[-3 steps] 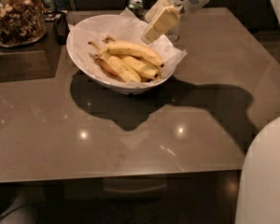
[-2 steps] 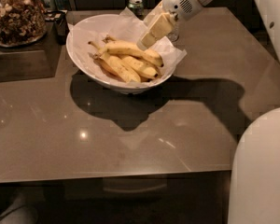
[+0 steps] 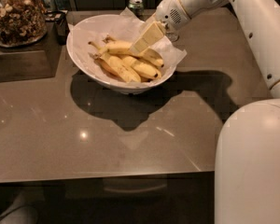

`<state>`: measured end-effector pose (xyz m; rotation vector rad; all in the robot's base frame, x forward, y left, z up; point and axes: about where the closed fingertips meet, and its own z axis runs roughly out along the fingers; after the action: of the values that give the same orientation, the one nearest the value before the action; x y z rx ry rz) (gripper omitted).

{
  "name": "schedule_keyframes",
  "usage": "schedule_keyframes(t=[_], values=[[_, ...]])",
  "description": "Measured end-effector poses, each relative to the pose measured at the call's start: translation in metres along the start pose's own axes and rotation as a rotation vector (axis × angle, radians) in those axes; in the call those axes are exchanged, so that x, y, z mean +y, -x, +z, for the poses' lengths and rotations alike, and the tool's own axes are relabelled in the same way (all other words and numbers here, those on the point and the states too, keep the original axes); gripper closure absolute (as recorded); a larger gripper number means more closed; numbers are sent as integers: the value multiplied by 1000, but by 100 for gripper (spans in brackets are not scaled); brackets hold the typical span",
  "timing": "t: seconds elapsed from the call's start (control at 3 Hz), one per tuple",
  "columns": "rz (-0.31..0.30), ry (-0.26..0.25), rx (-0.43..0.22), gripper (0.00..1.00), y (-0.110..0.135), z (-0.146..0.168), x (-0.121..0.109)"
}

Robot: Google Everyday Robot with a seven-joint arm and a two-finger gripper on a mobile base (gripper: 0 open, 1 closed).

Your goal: Pick banana from white bowl

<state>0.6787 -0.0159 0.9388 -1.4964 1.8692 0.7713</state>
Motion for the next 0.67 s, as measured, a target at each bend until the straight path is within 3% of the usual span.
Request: schedule_keyframes(t=[0.67], values=[[47, -22, 65, 24, -18, 17, 0]])
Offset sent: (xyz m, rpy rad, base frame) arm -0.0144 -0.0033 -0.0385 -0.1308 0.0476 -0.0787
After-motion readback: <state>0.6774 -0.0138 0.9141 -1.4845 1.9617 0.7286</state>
